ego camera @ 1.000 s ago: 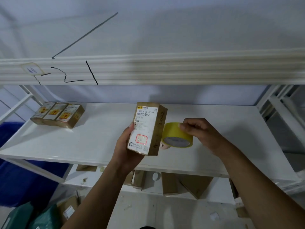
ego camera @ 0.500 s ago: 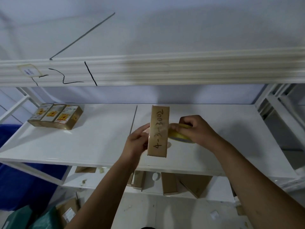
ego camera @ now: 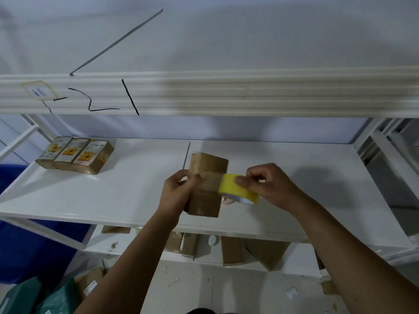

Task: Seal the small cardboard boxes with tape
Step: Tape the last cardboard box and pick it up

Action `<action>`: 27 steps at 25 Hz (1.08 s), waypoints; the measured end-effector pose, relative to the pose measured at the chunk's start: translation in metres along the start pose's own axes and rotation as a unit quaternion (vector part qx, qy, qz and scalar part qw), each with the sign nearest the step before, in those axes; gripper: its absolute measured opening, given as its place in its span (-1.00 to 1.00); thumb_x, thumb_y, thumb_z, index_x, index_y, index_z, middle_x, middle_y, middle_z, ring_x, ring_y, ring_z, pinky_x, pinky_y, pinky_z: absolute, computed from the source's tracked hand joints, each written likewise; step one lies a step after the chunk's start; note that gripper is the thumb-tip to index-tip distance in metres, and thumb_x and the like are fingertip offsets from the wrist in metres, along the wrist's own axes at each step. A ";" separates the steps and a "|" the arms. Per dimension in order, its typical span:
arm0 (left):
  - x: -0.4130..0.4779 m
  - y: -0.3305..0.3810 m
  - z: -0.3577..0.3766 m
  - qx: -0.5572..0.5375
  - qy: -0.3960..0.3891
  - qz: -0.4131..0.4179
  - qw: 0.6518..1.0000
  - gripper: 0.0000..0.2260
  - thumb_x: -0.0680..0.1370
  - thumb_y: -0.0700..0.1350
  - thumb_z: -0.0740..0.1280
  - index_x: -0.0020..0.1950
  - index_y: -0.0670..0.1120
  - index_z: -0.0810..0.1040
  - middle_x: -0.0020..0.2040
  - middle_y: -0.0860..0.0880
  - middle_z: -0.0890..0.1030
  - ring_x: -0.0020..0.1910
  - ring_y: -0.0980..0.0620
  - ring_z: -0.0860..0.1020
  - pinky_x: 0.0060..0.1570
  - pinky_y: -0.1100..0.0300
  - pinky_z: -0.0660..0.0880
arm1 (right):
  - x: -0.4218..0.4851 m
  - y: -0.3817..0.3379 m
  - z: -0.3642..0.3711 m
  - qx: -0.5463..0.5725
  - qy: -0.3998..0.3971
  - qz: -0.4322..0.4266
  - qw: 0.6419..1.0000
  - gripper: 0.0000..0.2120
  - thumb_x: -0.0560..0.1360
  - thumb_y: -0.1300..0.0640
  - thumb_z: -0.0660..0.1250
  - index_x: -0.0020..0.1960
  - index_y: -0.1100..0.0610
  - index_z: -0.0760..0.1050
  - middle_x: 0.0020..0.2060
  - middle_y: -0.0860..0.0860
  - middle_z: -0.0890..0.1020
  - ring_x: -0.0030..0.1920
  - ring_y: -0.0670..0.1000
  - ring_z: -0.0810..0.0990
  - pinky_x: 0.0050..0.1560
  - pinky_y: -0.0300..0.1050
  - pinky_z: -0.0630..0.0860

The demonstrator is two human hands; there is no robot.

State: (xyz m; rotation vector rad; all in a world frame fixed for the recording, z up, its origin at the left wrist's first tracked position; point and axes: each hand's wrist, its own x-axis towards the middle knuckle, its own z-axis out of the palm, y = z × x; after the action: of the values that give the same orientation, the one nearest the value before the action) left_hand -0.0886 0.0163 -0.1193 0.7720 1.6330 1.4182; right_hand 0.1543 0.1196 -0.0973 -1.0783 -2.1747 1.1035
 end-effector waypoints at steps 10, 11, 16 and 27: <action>0.025 -0.027 -0.010 -0.297 -0.194 -0.207 0.912 -0.47 0.62 0.22 0.34 0.47 -0.09 0.58 0.23 -0.21 0.69 0.09 -0.20 0.72 0.04 -0.10 0.66 | 0.020 0.028 0.003 0.126 -0.126 0.050 0.983 -0.53 0.54 -0.20 0.40 -0.29 0.18 0.46 -0.34 0.01 0.37 -0.26 -0.04 0.39 -0.12 -0.02 0.28; 0.032 -0.029 -0.017 -0.289 -0.198 -0.207 0.914 -0.46 0.62 0.24 0.34 0.47 -0.08 0.58 0.23 -0.20 0.69 0.10 -0.19 0.72 0.04 -0.08 0.66 | 0.021 0.033 0.003 0.142 -0.131 0.054 0.980 -0.58 0.55 -0.13 0.41 -0.24 0.21 0.51 -0.32 0.02 0.41 -0.23 -0.03 0.41 -0.10 -0.02 0.31; 0.062 -0.040 -0.033 -0.151 -0.192 -0.184 0.952 -0.43 0.55 0.13 0.49 0.46 -0.14 0.53 0.28 -0.21 0.70 0.19 -0.20 0.71 0.05 -0.05 0.68 | 0.046 0.058 0.018 -0.070 0.023 0.080 0.994 -0.73 0.49 -0.13 0.51 -0.23 0.01 0.56 -0.27 -0.07 0.55 -0.20 -0.03 0.56 -0.12 -0.03 0.44; 0.103 -0.078 -0.008 0.103 0.002 -0.112 0.988 -0.58 0.60 0.20 0.44 0.25 -0.10 0.59 0.10 -0.11 0.69 0.08 -0.10 0.70 -0.08 0.13 0.64 | 0.069 0.091 0.089 -0.375 0.040 0.100 0.921 -0.77 0.53 -0.07 0.48 0.06 0.07 0.67 0.24 0.13 0.64 0.26 0.22 0.57 0.14 0.06 0.42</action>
State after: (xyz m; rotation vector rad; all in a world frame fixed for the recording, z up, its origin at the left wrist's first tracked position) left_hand -0.1393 0.0872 -0.2153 0.6757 1.8272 1.1068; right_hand 0.0926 0.1686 -0.2189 -1.6508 -2.5172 0.2445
